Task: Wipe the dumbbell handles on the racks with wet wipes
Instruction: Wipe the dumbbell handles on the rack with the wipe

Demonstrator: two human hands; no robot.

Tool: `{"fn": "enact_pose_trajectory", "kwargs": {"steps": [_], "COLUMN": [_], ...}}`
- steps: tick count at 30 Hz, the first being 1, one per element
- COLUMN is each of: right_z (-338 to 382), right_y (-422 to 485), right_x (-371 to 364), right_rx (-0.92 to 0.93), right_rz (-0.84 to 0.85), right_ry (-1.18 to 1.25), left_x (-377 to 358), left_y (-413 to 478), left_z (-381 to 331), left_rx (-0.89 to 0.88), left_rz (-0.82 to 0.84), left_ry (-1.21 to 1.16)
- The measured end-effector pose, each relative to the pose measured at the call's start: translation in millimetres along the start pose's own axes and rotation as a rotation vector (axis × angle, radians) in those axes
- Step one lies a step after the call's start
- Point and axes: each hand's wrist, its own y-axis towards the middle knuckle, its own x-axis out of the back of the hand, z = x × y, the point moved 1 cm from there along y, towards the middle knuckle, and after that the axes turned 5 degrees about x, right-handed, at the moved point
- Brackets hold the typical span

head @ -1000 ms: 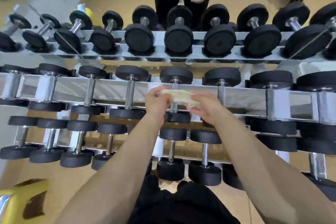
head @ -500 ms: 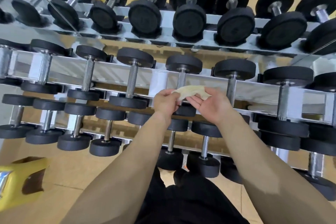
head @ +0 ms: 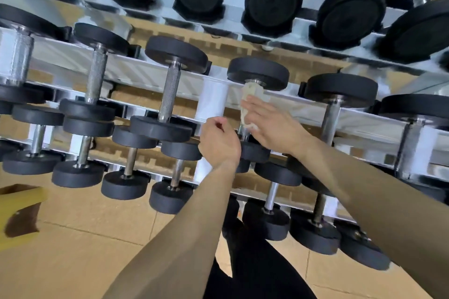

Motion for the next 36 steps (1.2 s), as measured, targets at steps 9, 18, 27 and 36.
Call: {"fn": "enact_pose_trajectory", "kwargs": {"steps": [9,18,27,36], "right_z": [-27,-40,-60,-39], "right_y": [5,10,13,-3], "right_x": [-6,-34,-18,-25], "right_rx": [0.158,0.225,0.582,0.610], "right_rz": [0.004,-0.216,0.004,0.067], "right_ry": [-0.270,-0.233,-0.267,-0.226], "left_x": [-6,-8,-6,-7], "left_y": [-2,1,0,0], "left_z": [7,9,7,8], "left_rx": [-0.070,-0.067,-0.041,-0.055], "left_rz": [-0.052,-0.028,-0.024,-0.012], "left_ry": [-0.085,-0.075,-0.097,-0.123]}}
